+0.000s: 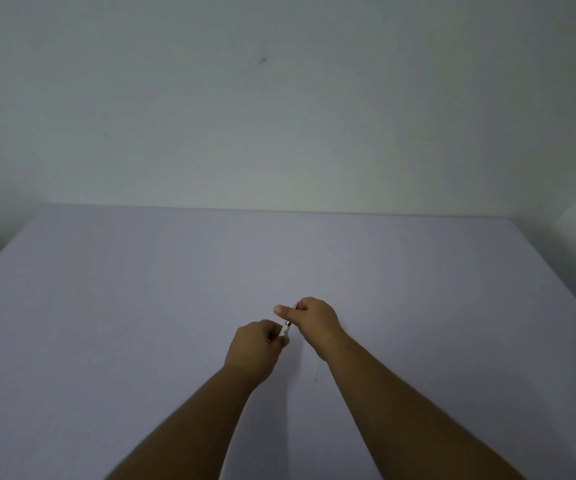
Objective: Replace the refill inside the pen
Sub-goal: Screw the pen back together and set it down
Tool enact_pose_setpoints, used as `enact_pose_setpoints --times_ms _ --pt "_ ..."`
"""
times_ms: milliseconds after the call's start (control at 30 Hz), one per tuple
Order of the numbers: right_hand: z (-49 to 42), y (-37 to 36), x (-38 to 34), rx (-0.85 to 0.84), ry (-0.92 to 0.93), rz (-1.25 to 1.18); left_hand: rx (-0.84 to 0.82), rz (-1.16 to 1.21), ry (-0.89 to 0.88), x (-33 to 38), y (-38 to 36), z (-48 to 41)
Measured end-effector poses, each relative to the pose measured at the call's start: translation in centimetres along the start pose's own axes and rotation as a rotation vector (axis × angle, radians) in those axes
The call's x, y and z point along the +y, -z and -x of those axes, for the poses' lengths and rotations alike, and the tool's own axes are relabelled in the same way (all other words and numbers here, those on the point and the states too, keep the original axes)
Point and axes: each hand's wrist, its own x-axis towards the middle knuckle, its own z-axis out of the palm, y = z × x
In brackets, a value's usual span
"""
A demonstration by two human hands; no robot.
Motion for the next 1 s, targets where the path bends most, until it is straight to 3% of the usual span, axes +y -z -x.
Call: enact_pose_setpoints --times_ms 67,167,333,500,600,767,900,1000 --pt "0.2 0.1 -0.1 0.002 -0.002 0.019 -0.003 0.012 0.004 0.1 0.1 0.1" --pt "0.6 0.6 -0.2 -0.089 -0.005 -0.154 0.003 0.020 0.014 0.1 0.4 -0.1" --pt "0.8 0.8 -0.4 0.017 0.004 0.009 0.001 0.017 0.017 0.5 0.3 0.0" --pt "1.2 1.4 -0.6 -0.123 0.005 -0.152 0.008 0.030 0.020 0.6 0.7 -0.1" --pt "1.1 1.4 -0.4 -0.049 -0.015 -0.038 0.004 0.012 0.011 0.7 0.5 0.1" --pt "1.4 1.9 -0.7 -0.148 0.016 -0.198 0.006 0.011 0.006 1.1 0.6 0.1" --pt "1.0 1.8 -0.9 -0.040 -0.029 0.005 -0.014 -0.008 -0.004 1.3 0.2 0.2" --pt "1.0 2.0 -0.9 -0.102 -0.039 -0.090 -0.005 0.012 0.007 1.3 0.3 0.1"
